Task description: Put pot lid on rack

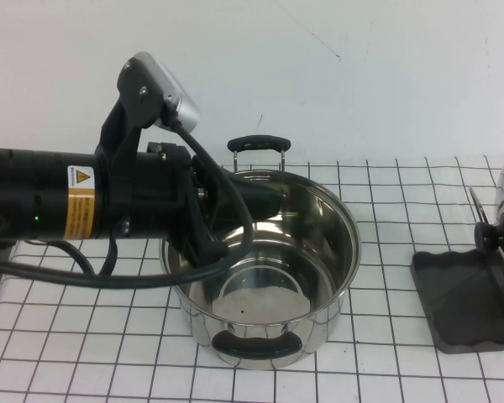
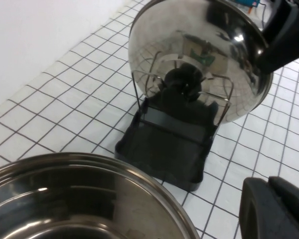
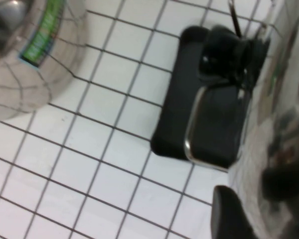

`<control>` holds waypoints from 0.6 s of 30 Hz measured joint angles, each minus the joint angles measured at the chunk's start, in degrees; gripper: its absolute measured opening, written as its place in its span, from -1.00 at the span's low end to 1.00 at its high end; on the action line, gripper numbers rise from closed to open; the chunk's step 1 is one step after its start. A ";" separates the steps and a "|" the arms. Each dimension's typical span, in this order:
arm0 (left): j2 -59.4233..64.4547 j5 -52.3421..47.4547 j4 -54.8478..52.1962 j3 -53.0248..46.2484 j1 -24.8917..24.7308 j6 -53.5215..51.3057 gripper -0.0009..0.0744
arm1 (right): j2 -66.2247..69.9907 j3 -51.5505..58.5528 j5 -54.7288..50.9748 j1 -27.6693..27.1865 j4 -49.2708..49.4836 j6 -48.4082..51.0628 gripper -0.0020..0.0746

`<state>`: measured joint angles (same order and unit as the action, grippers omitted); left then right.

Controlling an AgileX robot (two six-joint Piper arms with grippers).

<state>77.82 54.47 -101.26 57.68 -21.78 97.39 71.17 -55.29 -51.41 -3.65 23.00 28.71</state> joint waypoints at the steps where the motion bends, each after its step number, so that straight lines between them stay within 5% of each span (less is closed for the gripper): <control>1: 0.00 -0.48 0.00 0.00 0.00 0.00 -0.98 | -0.05 0.00 -0.26 0.00 -1.20 -0.77 -0.16; 18: 0.00 -9.90 0.00 -0.13 0.00 0.02 -0.98 | -7.71 -0.30 -3.25 0.00 -11.33 -7.69 -0.29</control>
<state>77.82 44.57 -101.26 57.55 -21.78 97.42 63.46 -55.59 -54.66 -3.65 11.67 21.02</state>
